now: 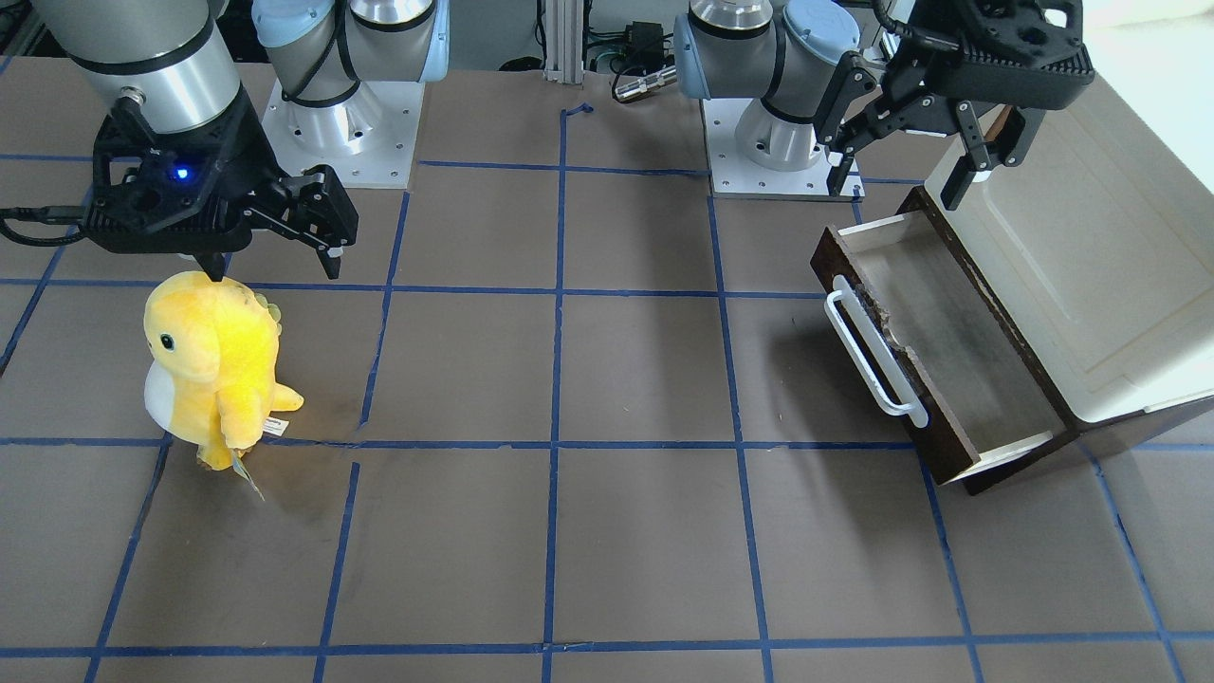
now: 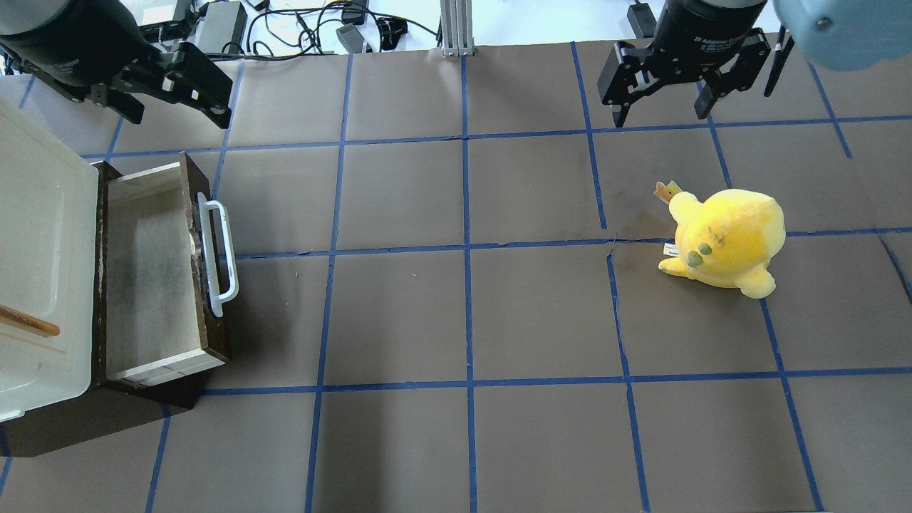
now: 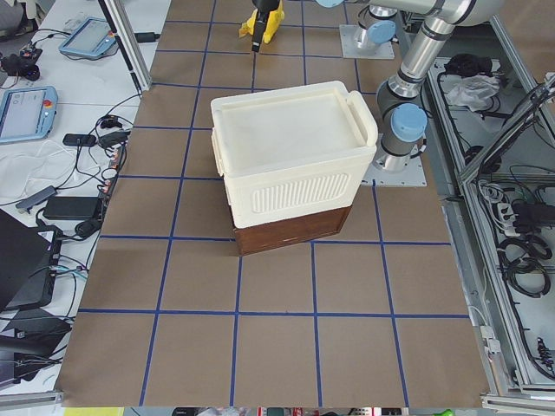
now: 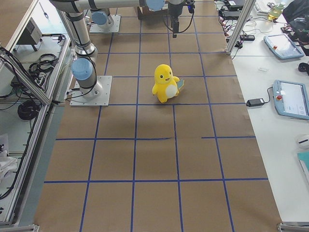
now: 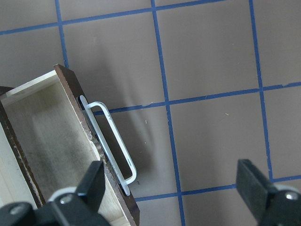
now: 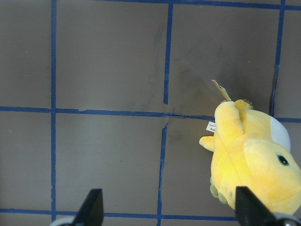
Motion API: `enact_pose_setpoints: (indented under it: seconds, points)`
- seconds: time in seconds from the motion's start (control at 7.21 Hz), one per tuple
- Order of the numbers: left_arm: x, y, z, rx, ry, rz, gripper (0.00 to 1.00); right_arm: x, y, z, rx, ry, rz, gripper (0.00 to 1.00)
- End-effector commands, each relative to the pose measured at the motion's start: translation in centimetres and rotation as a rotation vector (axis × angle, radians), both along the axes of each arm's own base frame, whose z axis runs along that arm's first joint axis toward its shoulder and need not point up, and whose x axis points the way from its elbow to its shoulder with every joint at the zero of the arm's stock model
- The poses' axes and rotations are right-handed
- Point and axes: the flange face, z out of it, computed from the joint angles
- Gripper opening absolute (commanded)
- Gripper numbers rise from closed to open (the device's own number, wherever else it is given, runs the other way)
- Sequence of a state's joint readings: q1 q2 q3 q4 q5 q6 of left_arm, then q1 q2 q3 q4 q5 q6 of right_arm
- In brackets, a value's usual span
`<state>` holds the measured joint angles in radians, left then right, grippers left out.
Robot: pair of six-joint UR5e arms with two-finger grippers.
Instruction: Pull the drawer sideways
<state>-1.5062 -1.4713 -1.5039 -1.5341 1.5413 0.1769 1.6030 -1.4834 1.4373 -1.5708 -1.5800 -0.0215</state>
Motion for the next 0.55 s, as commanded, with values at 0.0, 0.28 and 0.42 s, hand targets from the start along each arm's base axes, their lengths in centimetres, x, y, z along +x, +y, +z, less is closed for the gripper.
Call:
enact_pose_setpoints:
  seconds: [0.0, 0.28, 0.42]
  points:
    - [0.06, 0.74, 0.45, 0.027, 0.003, 0.034, 1.00, 0.00, 0.00, 0.00, 0.000, 0.000, 0.000, 1.00]
    - [0.04, 0.91, 0.59, 0.030, 0.020, 0.113, 1.00, 0.00, 0.00, 0.00, 0.000, 0.000, 0.000, 1.00]
    - [-0.03, 0.93, 0.52, 0.032, 0.021, 0.117, 1.00, 0.00, 0.00, 0.00, 0.000, 0.000, 0.000, 1.00]
